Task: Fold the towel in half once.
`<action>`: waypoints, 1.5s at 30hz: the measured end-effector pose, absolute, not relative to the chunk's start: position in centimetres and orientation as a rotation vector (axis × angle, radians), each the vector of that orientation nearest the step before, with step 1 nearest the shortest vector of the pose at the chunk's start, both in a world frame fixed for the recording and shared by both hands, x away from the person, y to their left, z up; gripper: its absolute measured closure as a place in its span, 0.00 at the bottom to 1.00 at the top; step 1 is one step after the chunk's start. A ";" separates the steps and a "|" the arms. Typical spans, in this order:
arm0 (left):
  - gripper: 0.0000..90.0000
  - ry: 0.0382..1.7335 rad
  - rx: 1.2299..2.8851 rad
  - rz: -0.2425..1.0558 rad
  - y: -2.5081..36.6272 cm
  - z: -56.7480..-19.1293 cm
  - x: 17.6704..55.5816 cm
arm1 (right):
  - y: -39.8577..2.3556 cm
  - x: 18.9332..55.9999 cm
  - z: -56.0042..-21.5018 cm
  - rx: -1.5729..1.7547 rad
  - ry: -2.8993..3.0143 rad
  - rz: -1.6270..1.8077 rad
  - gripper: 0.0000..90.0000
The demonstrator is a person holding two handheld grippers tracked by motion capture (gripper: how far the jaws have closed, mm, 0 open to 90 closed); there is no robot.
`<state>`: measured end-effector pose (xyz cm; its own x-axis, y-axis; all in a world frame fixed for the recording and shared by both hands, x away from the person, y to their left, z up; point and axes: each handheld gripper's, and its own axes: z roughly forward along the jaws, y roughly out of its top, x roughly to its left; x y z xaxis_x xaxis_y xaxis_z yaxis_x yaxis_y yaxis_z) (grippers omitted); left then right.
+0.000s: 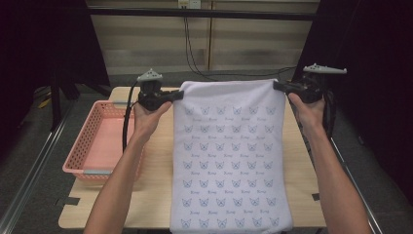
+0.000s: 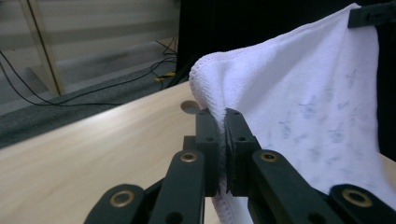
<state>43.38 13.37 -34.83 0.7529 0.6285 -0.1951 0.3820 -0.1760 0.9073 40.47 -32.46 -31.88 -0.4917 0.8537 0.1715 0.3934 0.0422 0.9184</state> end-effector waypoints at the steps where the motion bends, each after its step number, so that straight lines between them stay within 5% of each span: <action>1: 0.96 0.783 1.809 0.252 13.5 -35.2 42.9 | -32.4 39.8 -32.3 1.261 1.910 1.458 0.97; 12: 0.96 0.717 1.850 0.172 14.8 -37.4 34.3 | -33.1 29.1 -35.1 1.199 2.028 1.500 0.97; 24: 0.96 0.787 2.086 -0.054 14.7 -46.1 25.2 | -32.9 19.1 -43.0 1.273 2.312 1.363 0.97; 39: 0.95 0.832 2.225 -0.177 14.1 -49.3 24.5 | -31.5 19.1 -48.5 1.418 2.534 1.039 0.97; 45: 0.96 0.832 2.236 -0.105 13.6 -49.3 25.4 | -31.3 19.9 -48.8 1.434 2.530 1.026 0.97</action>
<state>25.43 13.58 -49.30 0.7869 0.5340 -0.3094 0.5941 -0.5197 0.6139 19.89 -31.29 -48.83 -0.5660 0.7817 0.2619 0.7432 0.3464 0.5724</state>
